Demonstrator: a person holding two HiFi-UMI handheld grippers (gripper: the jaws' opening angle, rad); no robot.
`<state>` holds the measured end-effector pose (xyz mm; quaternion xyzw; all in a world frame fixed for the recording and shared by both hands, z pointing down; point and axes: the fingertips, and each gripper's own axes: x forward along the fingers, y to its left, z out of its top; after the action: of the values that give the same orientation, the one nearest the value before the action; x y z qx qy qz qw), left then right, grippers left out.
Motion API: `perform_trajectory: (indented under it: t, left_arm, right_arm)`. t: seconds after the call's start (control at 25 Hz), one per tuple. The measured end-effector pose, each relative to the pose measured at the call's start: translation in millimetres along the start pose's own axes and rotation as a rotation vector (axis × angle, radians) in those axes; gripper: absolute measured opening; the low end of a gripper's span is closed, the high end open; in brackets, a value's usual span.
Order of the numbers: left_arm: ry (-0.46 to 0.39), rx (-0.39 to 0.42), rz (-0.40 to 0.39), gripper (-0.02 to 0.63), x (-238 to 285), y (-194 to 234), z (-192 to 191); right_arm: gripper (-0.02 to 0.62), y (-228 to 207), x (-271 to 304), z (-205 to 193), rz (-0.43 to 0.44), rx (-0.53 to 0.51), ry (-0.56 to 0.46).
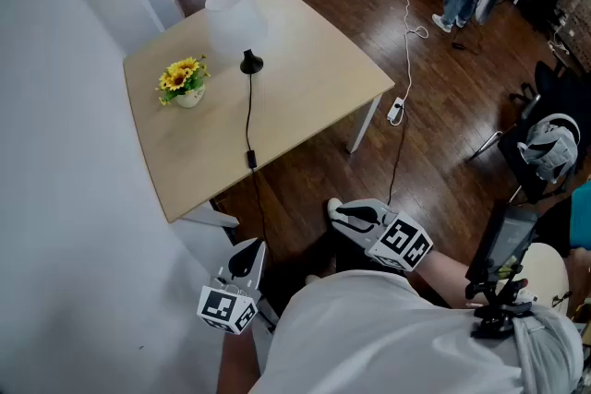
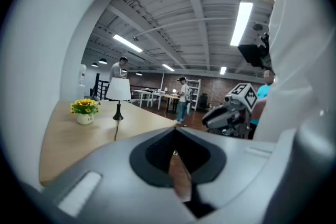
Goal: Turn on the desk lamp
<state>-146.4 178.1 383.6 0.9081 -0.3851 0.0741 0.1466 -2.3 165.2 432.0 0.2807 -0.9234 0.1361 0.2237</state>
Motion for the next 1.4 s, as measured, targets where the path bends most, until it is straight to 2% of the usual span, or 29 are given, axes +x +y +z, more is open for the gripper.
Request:
perform_trajectory:
  t: [0.24,0.52,0.72,0.84,1.04,1.2,1.4]
  left_arm:
    - [-0.025,0.034,0.010,0.019,75,48,17]
    - [0.052,-0.035,0.172,0.018,131,90,42]
    - [0.074,-0.033,0.210,0.018,175,113,33]
    - [0.117,-0.058,0.225,0.019,192,138,22]
    - [0.236,-0.101,0.221,0.018,216,199,-24]
    - [0.349,-0.110,0.188,0.019,224,212,-67]
    - [0.445,-0.122,0.151,0.020,240,221,-103]
  right_arm:
    - [0.089,-92,26,33,0.003,-0.036,-0.041]
    - [0.086,-182,53,63,0.129,-0.068,-0.005]
    - [0.083,-240,63,64,0.163,-0.068,0.010]
    - [0.083,-257,85,64,0.181,-0.057,0.031]
    - [0.081,-278,136,70,0.192,-0.033,0.072]
    - [0.081,-272,143,73,0.181,-0.003,0.082]
    - [0.081,-270,150,73,0.176,0.009,0.104]
